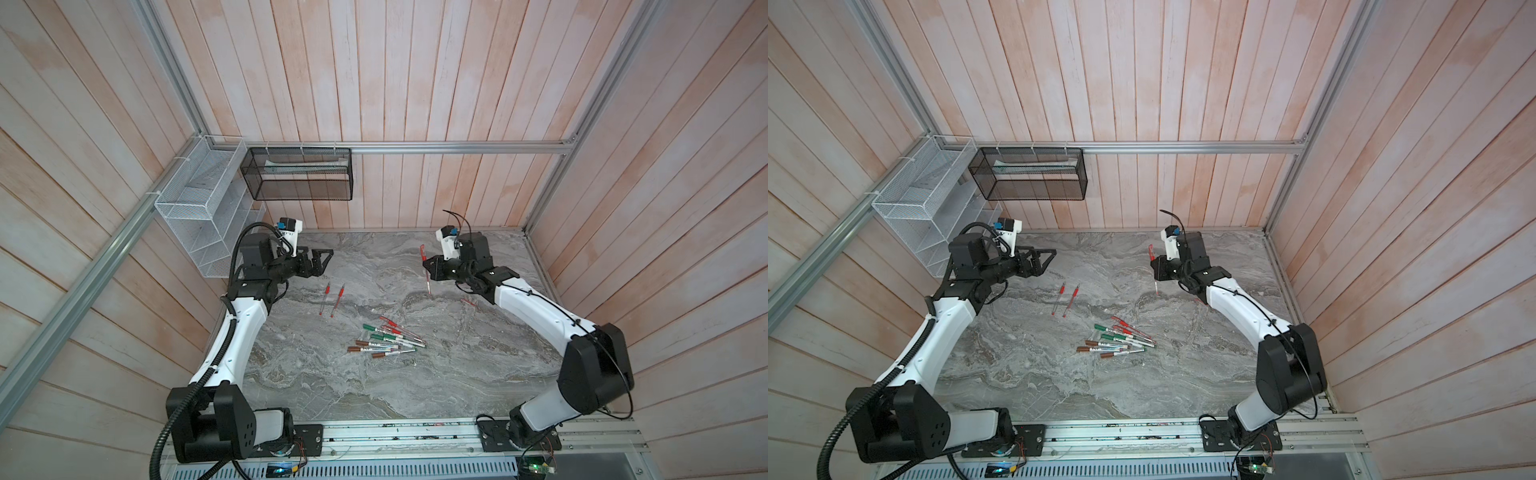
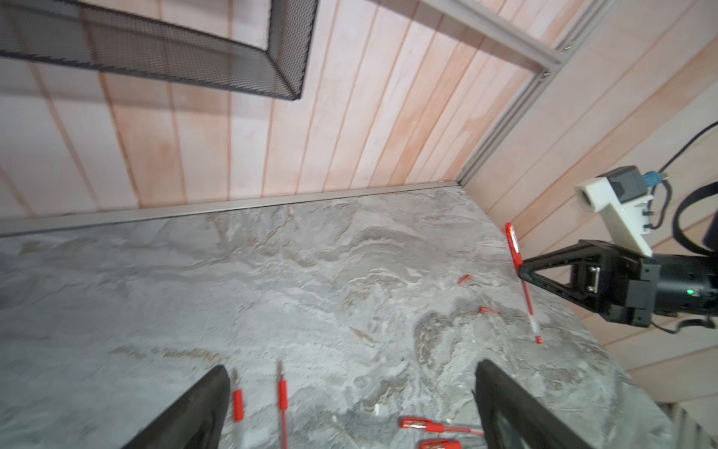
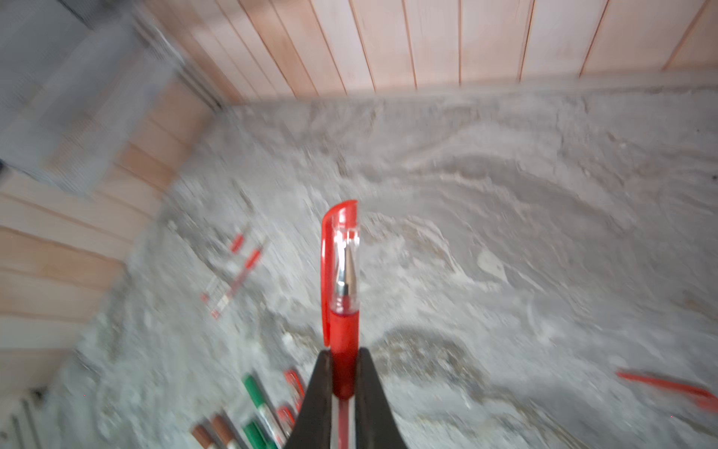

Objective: Remove pen caps from pens
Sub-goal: Pick up the pen from the center of the table.

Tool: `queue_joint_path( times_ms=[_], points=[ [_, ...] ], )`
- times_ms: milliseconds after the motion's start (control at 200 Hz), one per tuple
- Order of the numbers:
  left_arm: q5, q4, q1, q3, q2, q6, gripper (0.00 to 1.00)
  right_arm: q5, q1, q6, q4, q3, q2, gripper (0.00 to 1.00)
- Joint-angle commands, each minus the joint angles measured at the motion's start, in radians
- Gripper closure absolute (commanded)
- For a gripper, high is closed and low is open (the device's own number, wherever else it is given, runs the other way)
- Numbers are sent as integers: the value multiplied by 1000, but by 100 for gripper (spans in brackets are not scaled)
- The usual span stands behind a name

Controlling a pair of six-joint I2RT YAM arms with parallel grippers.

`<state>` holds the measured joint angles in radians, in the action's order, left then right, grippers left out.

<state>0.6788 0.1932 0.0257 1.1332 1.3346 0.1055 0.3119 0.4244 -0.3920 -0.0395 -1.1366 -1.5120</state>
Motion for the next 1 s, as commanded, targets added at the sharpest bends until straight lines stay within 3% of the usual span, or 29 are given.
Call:
queue_joint_path(
  times_ms=[0, 200, 345, 525, 705, 990],
  points=[
    [100, -74, -28, 19, 44, 118, 1, 115, -4, -234, 325, 133, 40, 100],
    [288, -417, -62, -126, 68, 420, 1, 147, 16, -541, 795, 322, 64, 100],
    [376, -742, -75, -284, 69, 594, 1, 155, 61, -702, 1080, 389, -20, 100],
    [399, -628, -154, -276, 82, 426, 1, 192, 96, -872, 1369, 388, -155, 100],
    [355, -534, -206, -259, 109, 327, 3, 218, 148, -935, 1435, 312, -258, 100],
    [346, -501, -270, -230, 144, 309, 14, 226, 198, -961, 1468, 251, -348, 100]
  ],
)
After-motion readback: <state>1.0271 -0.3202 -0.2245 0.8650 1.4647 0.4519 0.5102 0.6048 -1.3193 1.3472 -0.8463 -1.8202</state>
